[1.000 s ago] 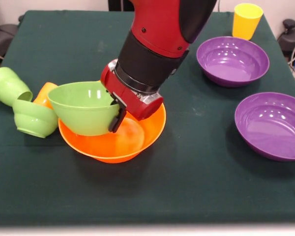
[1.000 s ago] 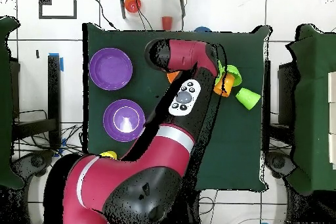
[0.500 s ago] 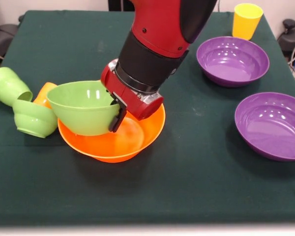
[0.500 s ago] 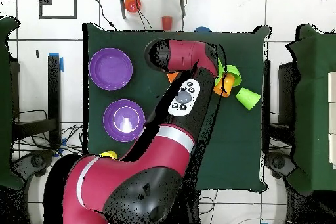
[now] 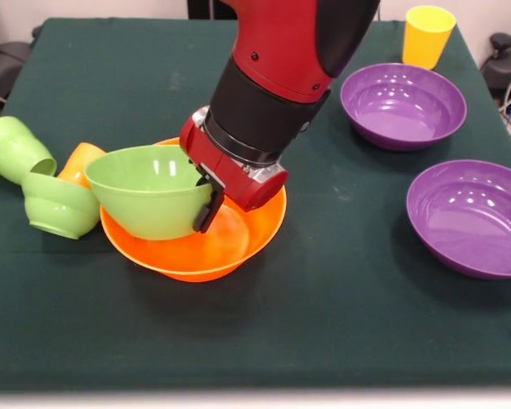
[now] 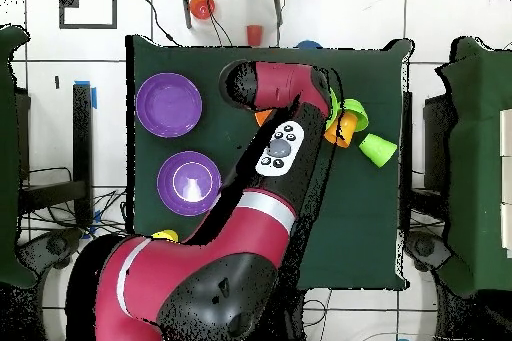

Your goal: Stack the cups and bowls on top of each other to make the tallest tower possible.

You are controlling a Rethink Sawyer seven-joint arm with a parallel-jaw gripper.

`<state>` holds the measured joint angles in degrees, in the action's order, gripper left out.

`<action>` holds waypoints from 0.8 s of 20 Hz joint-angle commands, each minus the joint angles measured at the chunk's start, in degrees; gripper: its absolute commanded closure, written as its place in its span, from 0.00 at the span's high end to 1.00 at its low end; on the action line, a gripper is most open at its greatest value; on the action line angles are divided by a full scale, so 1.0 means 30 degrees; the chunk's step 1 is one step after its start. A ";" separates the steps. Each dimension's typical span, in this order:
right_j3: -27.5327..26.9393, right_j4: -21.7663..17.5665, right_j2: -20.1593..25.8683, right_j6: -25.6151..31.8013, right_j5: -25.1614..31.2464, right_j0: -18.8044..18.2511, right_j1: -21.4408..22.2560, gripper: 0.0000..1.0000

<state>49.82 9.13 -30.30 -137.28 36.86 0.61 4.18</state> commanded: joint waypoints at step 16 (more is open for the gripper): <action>0.2022 -0.0455 0.3031 -0.0313 -0.1000 0.0601 0.0329 0.00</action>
<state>51.78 9.13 -28.62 -137.28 33.50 1.01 4.23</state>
